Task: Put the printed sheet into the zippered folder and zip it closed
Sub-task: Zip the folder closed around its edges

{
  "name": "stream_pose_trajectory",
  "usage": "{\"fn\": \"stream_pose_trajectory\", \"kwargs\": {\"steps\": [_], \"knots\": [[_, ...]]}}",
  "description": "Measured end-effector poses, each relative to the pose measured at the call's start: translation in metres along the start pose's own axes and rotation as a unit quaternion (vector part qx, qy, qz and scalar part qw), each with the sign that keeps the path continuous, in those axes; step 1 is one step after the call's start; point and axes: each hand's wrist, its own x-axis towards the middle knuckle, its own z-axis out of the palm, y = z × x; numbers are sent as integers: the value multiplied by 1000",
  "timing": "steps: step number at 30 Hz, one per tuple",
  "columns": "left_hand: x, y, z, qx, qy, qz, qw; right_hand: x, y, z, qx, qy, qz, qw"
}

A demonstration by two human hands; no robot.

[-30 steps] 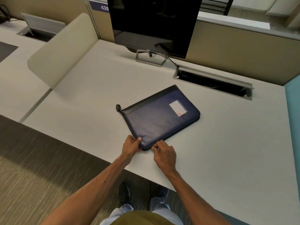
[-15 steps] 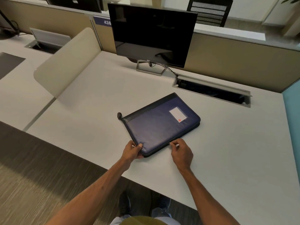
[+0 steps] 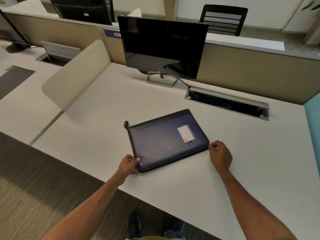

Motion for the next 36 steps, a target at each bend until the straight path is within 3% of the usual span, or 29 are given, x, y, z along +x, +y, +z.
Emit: {"fn": "stream_pose_trajectory", "kwargs": {"steps": [5,8,11,14,18,23,27,36], "knots": [[-3,15,10,165,155,87,970,3,6,-4,13,-39,-29,999],[-4,33,30,254,175,169,936,7,9,-8,7,-58,-33,998],[-4,54,57,316,139,244,906,12,7,-11,5,-76,-42,996],[-4,74,94,396,51,305,864,17,5,-14,-4,-90,-41,995],[-4,94,152,495,-40,369,786,24,4,-16,-3,-109,-37,993],[0,117,213,595,-80,402,692,31,9,-16,-7,-125,-40,991],[6,134,244,630,-63,371,680,32,11,-16,6,-123,-42,992],[36,132,250,675,-91,398,614,55,17,-14,57,-118,-10,991]]}}
